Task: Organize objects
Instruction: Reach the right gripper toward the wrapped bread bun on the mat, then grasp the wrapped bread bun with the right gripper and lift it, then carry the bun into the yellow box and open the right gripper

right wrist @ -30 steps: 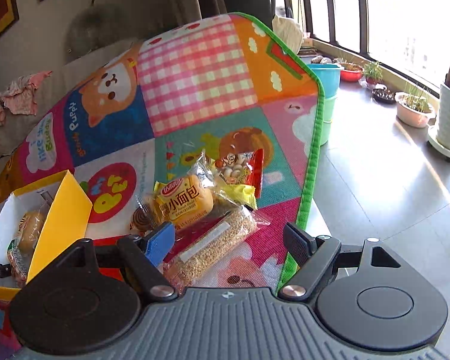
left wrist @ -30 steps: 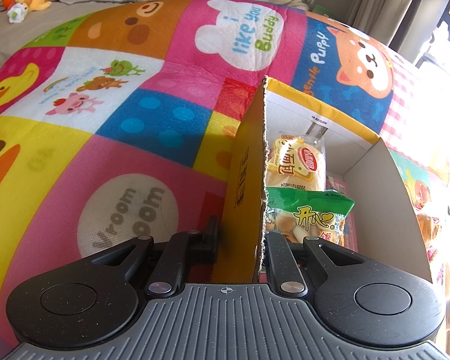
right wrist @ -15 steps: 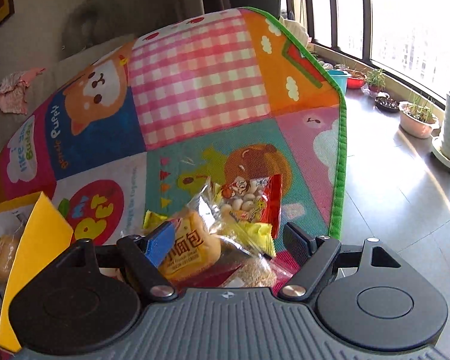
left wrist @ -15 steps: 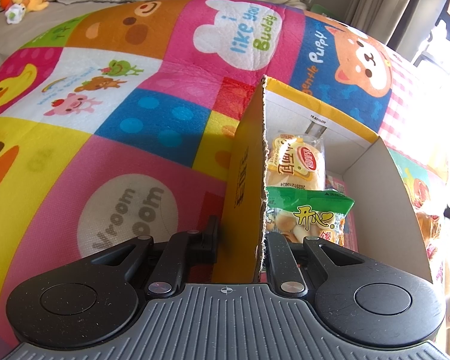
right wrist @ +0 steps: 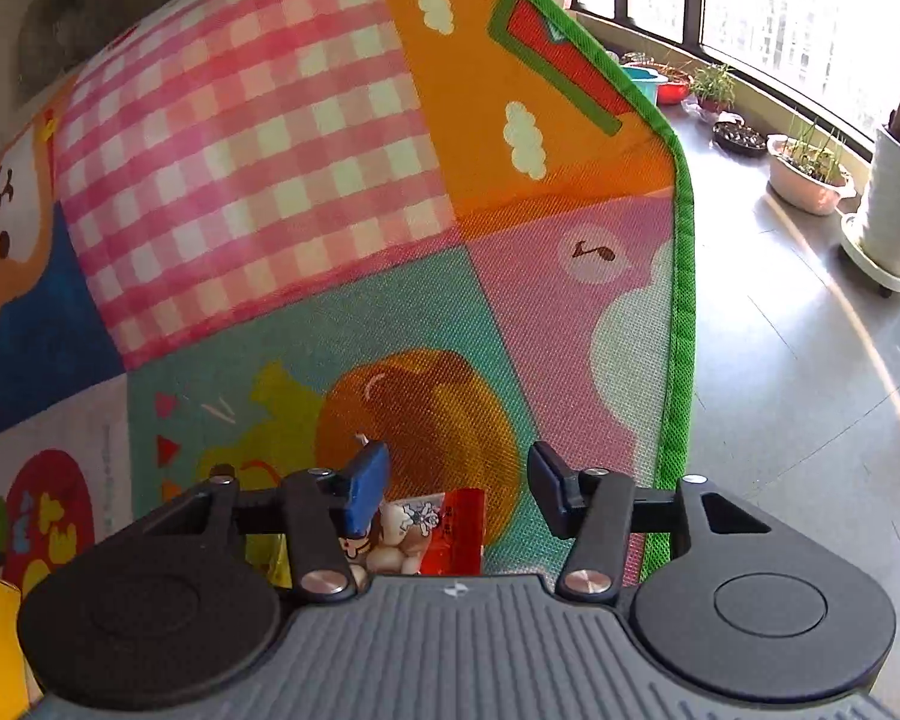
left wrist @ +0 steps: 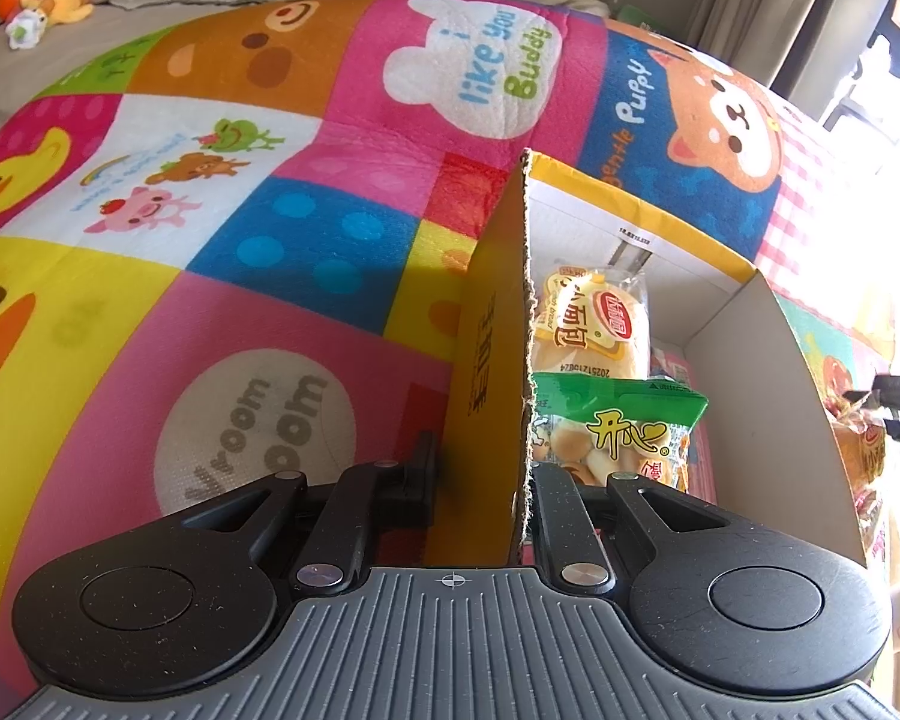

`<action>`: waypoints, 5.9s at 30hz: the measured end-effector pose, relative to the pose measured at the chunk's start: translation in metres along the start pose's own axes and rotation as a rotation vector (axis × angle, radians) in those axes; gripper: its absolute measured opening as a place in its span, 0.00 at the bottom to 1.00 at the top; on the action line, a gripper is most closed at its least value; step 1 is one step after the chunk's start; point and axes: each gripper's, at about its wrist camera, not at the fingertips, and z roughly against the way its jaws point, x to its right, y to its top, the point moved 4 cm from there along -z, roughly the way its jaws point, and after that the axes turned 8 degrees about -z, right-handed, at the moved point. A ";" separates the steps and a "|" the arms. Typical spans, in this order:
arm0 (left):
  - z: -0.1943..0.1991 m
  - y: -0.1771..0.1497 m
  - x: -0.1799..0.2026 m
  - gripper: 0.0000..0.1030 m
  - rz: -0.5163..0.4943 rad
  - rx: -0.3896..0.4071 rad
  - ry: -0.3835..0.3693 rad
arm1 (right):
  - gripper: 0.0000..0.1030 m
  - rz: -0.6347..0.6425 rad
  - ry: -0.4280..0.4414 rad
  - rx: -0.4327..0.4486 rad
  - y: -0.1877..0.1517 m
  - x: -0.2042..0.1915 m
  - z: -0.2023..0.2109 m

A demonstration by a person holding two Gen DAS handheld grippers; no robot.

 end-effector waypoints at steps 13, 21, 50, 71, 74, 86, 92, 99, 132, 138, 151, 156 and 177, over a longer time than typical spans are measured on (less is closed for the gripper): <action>0.000 0.000 -0.002 0.15 0.004 0.003 -0.005 | 0.46 0.130 0.104 -0.072 -0.120 0.025 0.099; 0.001 0.000 -0.001 0.15 0.006 0.003 -0.005 | 0.65 0.285 0.162 0.059 -0.143 0.000 0.169; 0.002 -0.001 -0.001 0.15 0.003 0.013 -0.004 | 0.79 0.214 0.360 -0.034 -0.219 -0.042 0.200; 0.002 -0.001 0.000 0.15 -0.042 0.024 -0.005 | 0.77 0.238 0.312 0.120 -0.256 -0.024 0.213; 0.001 -0.001 0.001 0.15 -0.042 0.023 -0.006 | 0.77 0.370 0.266 0.184 -0.254 -0.043 0.211; 0.001 -0.001 0.001 0.15 -0.042 0.020 -0.005 | 0.71 0.207 0.472 0.059 -0.178 -0.084 0.161; 0.001 -0.001 0.001 0.15 -0.041 0.021 -0.013 | 0.68 0.108 0.517 -0.118 -0.167 -0.092 0.105; 0.000 -0.001 0.002 0.15 -0.050 0.020 -0.007 | 0.53 0.207 0.431 -0.044 -0.179 -0.095 0.124; 0.001 -0.001 0.002 0.15 -0.064 0.022 -0.021 | 0.53 0.396 0.613 0.160 -0.184 -0.157 0.284; 0.001 -0.001 0.002 0.15 -0.063 0.022 -0.023 | 0.53 0.362 0.611 0.147 -0.174 -0.173 0.261; 0.001 -0.001 0.002 0.15 -0.060 0.023 -0.027 | 0.53 0.419 0.423 0.162 -0.200 -0.202 0.189; 0.001 -0.001 0.001 0.15 -0.055 0.024 -0.025 | 0.53 0.456 0.435 0.098 -0.216 -0.212 0.172; 0.001 -0.002 0.000 0.15 -0.046 0.024 -0.030 | 0.73 0.430 0.374 0.254 -0.207 -0.110 0.228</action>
